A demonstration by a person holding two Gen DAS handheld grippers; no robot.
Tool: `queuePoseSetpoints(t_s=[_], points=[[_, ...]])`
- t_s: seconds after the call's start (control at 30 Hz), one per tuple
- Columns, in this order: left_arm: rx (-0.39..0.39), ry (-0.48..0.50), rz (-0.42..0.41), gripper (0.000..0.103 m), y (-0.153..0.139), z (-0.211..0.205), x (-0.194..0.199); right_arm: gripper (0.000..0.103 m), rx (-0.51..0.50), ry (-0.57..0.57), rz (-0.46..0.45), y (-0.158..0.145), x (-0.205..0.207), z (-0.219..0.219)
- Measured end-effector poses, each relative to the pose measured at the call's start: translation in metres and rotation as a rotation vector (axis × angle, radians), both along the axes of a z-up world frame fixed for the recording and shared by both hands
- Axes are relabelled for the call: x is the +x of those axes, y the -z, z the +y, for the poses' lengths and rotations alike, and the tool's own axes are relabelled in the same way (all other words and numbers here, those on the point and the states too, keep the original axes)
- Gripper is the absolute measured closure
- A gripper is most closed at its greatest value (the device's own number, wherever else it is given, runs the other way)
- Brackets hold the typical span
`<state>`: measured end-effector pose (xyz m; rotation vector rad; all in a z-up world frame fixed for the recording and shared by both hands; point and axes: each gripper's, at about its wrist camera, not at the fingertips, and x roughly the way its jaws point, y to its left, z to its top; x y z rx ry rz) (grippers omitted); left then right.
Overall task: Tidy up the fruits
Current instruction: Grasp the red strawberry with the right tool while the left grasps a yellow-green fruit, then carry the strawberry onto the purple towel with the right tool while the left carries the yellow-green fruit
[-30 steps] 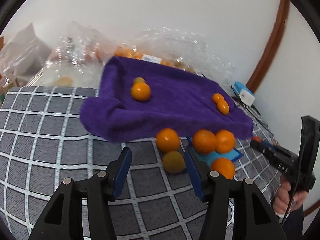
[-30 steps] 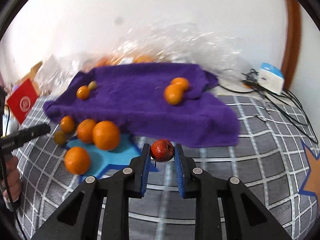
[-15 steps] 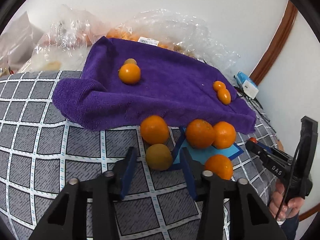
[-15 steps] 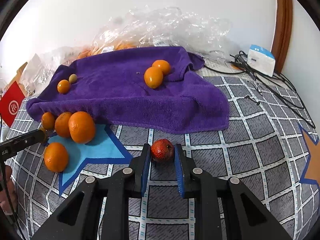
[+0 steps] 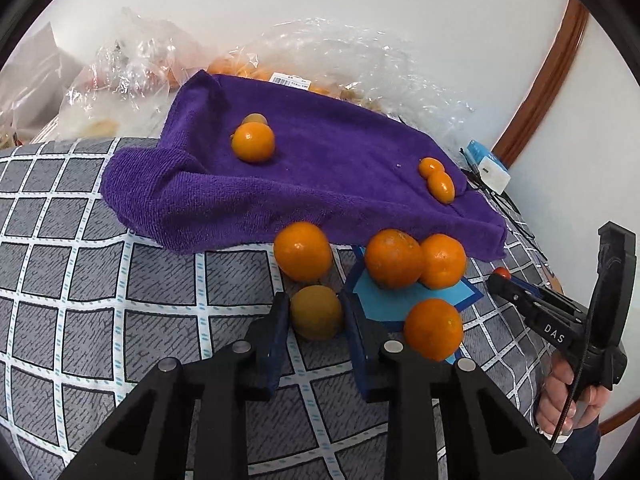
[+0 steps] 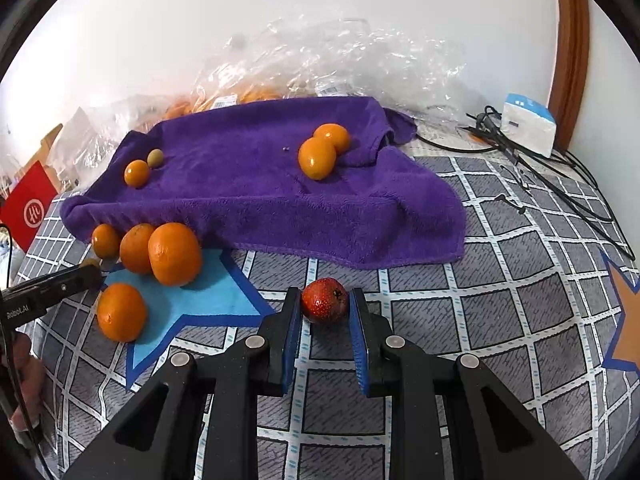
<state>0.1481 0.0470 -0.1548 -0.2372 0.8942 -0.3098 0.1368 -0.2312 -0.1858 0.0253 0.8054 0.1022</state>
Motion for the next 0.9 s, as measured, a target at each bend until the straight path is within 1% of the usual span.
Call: queuePoseSetpoints(t_s=[0.1, 0.17, 0.33, 0.5, 0.6, 0.67, 0.7, 0.8, 0.9], points=[[0.025, 0.007, 0.002, 0.076, -0.001, -0.004, 0.0, 0.079, -0.01, -0.009, 0.005, 0.0, 0.001, 0.004], [0.029, 0.009, 0.004, 0.076, 0.0, -0.004, 0.0, 0.079, -0.018, -0.022, 0.018, 0.002, 0.002, 0.006], [-0.01, 0.011, 0.019, 0.076, 0.001, 0.001, 0.002, 0.079, -0.036, -0.039, 0.026, 0.004, 0.002, 0.01], [0.002, 0.012, 0.013, 0.076, 0.002, -0.001, 0.001, 0.079, -0.034, -0.041, 0.024, 0.004, 0.002, 0.01], [0.024, 0.007, -0.003, 0.077, 0.0, -0.005, -0.001, 0.079, -0.029, -0.046, 0.006, 0.002, -0.001, 0.01], [0.036, -0.015, -0.04, 0.077, -0.004, -0.004, -0.005, 0.079, -0.027, -0.057, -0.023, -0.002, -0.006, 0.012], [0.038, -0.027, -0.063, 0.077, -0.006, -0.003, -0.008, 0.079, -0.031, -0.065, -0.037, -0.004, -0.008, 0.013], [0.039, -0.059, -0.094, 0.077, -0.01, 0.001, -0.01, 0.079, -0.034, -0.088, -0.046, -0.005, -0.009, 0.017], [0.03, -0.096, -0.119, 0.077, -0.013, 0.008, -0.012, 0.079, -0.023, -0.079, -0.047, -0.005, -0.009, 0.014]])
